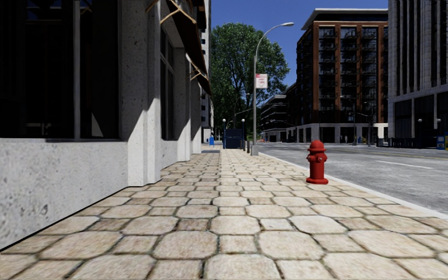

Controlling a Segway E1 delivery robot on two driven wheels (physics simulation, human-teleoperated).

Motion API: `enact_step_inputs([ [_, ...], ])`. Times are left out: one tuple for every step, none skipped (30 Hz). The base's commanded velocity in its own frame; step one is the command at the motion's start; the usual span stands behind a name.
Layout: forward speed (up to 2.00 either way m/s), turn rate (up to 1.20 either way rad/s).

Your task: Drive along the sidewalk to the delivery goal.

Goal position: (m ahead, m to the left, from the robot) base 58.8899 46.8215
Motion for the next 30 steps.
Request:
enact_step_inputs([
  [2.00,0.00],
  [2.00,0.00],
  [2.00,0.00],
  [2.00,0.00],
  [2.00,0.00],
  [2.00,0.00],
  [2.00,0.00],
  [2.00,0.00],
  [2.00,0.00],
  [2.00,0.00],
  [2.00,0.00],
  [2.00,0.00],
  [2.00,0.00],
  [2.00,0.00],
  [2.00,0.00],
  [2.00,0.00],
  [2.00,0.00],
  [2.00,0.00],
  [2.00,0.00],
  [2.00,0.00],
  [2.00,0.00],
  [2.00,0.00],
  [2.00,0.00],
  [2.00,0.00],
  [2.00,0.00],
  [2.00,0.00],
  [2.00,0.00],
  [2.00,0.00],
  [2.00,0.00],
  [2.00,0.00],
])
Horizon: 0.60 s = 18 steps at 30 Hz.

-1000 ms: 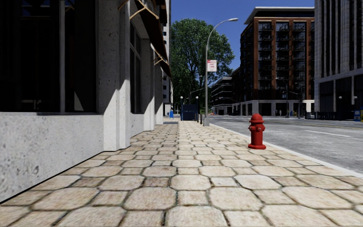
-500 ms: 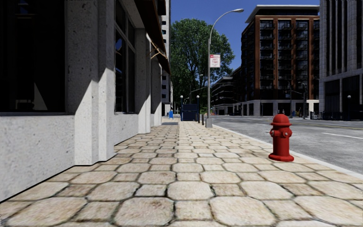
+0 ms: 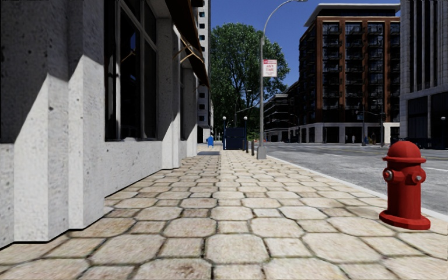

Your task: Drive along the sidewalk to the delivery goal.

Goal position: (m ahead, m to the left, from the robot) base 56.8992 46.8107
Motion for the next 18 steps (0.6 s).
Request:
enact_step_inputs([
  [2.00,0.00],
  [2.00,0.00],
  [2.00,0.00],
  [2.00,0.00],
  [2.00,0.00],
  [2.00,0.00],
  [2.00,0.00],
  [2.00,0.00],
  [2.00,0.00],
  [2.00,0.00],
  [2.00,0.00],
  [2.00,0.00],
  [2.00,0.00],
  [2.00,0.00],
  [2.00,0.00],
  [2.00,0.00],
  [2.00,0.00],
  [2.00,0.00],
])
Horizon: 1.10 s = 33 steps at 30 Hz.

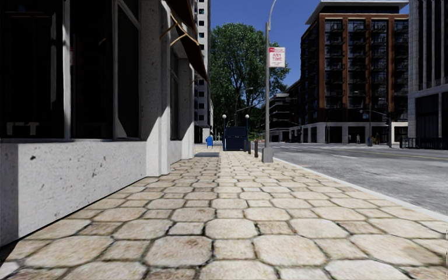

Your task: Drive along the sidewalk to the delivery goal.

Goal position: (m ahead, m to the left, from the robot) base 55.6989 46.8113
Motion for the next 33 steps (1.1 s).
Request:
enact_step_inputs([
  [2.00,0.00],
  [2.00,0.00],
  [2.00,0.00],
  [2.00,0.00],
  [2.00,0.00],
  [2.00,0.00],
  [2.00,0.00],
  [2.00,0.00],
  [2.00,0.00],
  [2.00,0.00],
  [2.00,0.00],
  [2.00,0.00],
  [2.00,0.00],
  [2.00,0.00],
  [2.00,0.00],
  [2.00,0.00],
  [2.00,0.00],
  [2.00,0.00],
  [2.00,0.00],
  [2.00,0.00],
  [2.00,0.00],
  [2.00,0.00],
  [2.00,0.00],
  [2.00,0.00],
  [2.00,0.00],
  [2.00,0.00],
  [2.00,0.00],
  [2.00,0.00],
  [2.00,0.00],
  [2.00,0.00],
  [2.00,0.00],
  [2.00,0.00],
  [2.00,0.00],
])
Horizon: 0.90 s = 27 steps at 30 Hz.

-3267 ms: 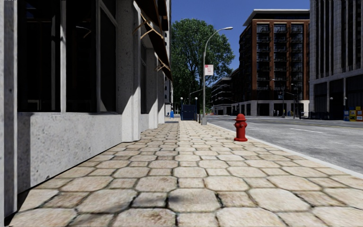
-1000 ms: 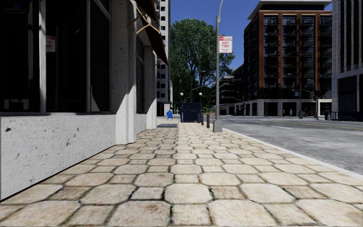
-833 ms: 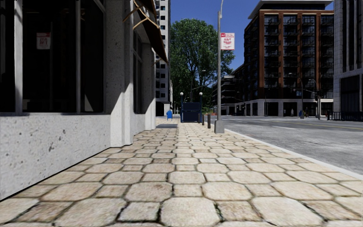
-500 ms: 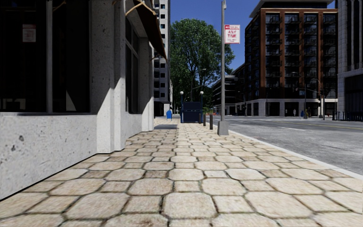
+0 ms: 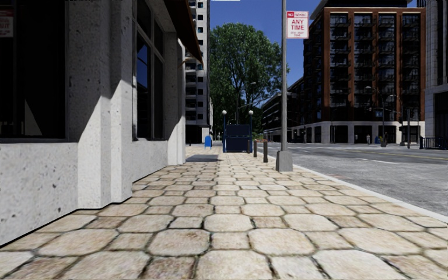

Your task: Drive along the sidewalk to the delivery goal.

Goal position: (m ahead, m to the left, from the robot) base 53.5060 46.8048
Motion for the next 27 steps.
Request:
enact_step_inputs([
  [2.00,0.00],
  [2.00,0.00],
  [2.00,0.00],
  [2.00,0.00],
  [2.00,0.00],
  [2.00,0.00],
  [2.00,0.00],
  [2.00,0.00],
  [2.00,0.00],
  [2.00,0.00],
  [2.00,0.00],
  [2.00,0.00],
  [2.00,0.00],
  [2.00,0.00],
  [2.00,0.00],
  [2.00,0.00],
  [2.00,0.00],
  [2.00,0.00],
  [2.00,0.00],
  [2.00,0.00],
  [2.00,0.00],
  [2.00,0.00],
  [2.00,0.00],
  [2.00,0.00],
  [2.00,0.00],
  [2.00,0.00],
  [2.00,0.00],
])
